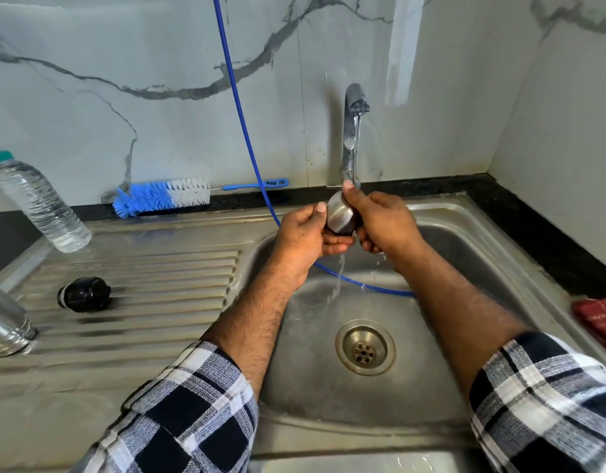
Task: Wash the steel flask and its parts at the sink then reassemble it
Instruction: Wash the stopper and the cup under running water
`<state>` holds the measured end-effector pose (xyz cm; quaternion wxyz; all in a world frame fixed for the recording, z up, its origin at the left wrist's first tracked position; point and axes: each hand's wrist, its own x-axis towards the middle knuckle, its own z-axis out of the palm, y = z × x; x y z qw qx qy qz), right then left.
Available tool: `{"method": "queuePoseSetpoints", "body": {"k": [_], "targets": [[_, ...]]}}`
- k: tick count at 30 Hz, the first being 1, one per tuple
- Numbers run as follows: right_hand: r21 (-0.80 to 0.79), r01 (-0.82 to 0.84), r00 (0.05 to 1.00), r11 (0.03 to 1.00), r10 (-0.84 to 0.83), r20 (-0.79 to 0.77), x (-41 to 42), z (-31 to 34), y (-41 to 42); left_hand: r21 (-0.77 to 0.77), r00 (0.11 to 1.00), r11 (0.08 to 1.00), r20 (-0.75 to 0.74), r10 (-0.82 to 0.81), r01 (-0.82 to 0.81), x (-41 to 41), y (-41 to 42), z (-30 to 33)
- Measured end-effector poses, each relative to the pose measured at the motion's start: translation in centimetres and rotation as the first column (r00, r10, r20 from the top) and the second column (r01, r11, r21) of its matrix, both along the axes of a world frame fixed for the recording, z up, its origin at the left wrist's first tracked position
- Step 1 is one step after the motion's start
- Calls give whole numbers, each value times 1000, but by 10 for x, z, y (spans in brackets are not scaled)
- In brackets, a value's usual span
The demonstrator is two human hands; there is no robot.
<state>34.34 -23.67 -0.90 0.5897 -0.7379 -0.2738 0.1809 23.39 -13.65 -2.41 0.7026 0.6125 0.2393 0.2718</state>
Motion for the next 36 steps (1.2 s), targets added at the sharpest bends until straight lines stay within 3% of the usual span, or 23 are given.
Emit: {"method": "queuePoseSetpoints", "body": {"k": [3,7,9,13,16,18,20,26,32,36], "targets": [[-50,94,989,994,-88,120,6,-4,-1,-7,999,1000,-16,-28,28,5,-1,-5],[4,-205,979,979,205,-3,7,0,-7,-57,999,998,-24,41,-42,6,6,-5],[-32,-255,967,966,256,19,4,1,-8,-47,997,996,-17,76,-76,7,6,-5],[58,-172,984,983,168,64,-2,4,-5,-92,996,994,62,66,-60,7,3,-4],[91,-125,991,988,128,-28,0,4,-2,-140,992,990,130,4,14,5,7,-4],[58,-21,993,998,27,-115,6,2,1,-128,987,987,142,-81,100,6,8,-6],[-16,60,992,998,-62,-106,11,-1,2,-72,983,987,131,-130,141,9,9,-10],[72,-108,971,992,121,-206,9,2,-3,-78,987,997,162,-14,27,8,15,-12],[-26,39,995,999,-42,-91,10,0,-2,-31,987,996,140,-75,80,7,10,-12],[25,-104,967,994,107,-232,12,-1,-2,-73,991,997,126,42,-33,8,12,-12]]}}
